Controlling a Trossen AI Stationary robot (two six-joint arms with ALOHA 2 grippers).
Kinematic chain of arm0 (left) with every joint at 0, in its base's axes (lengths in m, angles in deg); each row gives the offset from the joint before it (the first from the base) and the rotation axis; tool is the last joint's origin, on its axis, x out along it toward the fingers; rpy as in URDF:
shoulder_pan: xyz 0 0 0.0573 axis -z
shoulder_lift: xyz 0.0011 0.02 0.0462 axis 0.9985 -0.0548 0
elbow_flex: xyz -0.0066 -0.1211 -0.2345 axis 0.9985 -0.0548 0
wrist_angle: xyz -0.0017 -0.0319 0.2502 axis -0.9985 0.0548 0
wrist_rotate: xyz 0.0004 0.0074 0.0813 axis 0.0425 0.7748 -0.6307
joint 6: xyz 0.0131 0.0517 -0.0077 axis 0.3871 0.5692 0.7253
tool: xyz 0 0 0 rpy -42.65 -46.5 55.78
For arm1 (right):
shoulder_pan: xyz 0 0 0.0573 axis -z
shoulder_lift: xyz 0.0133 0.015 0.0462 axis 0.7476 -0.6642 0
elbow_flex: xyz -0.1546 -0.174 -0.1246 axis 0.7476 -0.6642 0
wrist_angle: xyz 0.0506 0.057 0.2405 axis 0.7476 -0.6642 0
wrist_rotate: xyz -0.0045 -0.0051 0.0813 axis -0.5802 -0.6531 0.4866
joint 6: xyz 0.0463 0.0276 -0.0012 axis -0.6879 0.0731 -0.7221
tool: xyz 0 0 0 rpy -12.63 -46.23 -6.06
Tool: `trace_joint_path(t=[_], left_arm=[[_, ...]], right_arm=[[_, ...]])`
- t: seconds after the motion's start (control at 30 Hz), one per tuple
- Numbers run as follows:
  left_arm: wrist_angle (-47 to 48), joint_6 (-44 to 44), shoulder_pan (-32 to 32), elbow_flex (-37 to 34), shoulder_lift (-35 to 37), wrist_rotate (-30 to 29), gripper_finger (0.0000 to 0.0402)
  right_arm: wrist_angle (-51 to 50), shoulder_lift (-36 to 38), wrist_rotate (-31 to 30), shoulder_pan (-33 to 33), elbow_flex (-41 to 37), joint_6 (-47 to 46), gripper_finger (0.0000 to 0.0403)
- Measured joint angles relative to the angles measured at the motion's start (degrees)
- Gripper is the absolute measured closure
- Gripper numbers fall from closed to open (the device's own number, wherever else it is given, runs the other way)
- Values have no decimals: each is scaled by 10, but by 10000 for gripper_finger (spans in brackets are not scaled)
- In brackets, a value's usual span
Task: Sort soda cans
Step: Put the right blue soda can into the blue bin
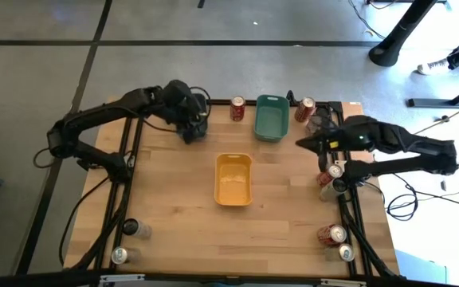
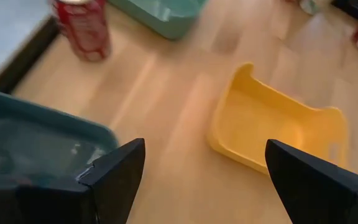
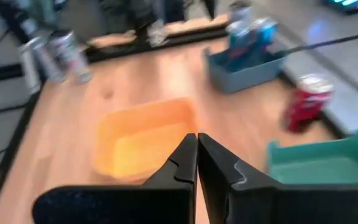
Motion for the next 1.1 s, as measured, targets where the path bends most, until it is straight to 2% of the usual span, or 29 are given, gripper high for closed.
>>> trace_joint_path(t=[0.13, 0.37, 0.53, 0.8, 0.93, 1.1], left_arm=[[7, -40, 41, 0, 4, -43, 82], [2, -77, 87, 0, 4, -96, 82], [0, -97, 102, 0, 4, -109, 82], [-2, -109, 120, 0, 4, -127, 82], [-12, -109, 127, 0, 4, -130, 82], [-16, -109, 135, 0, 4, -142, 82]], right_arm=[[-3, -13, 2, -59, 9, -22, 388], [-9, -15, -52, -211, 15, -116, 389], [-3, -42, -85, -302, 15, -161, 389], [-3, -107, -88, -408, 15, -269, 389], [-63, -161, -88, -456, 58, -334, 394], [-169, -253, -90, -518, 161, -405, 396]])
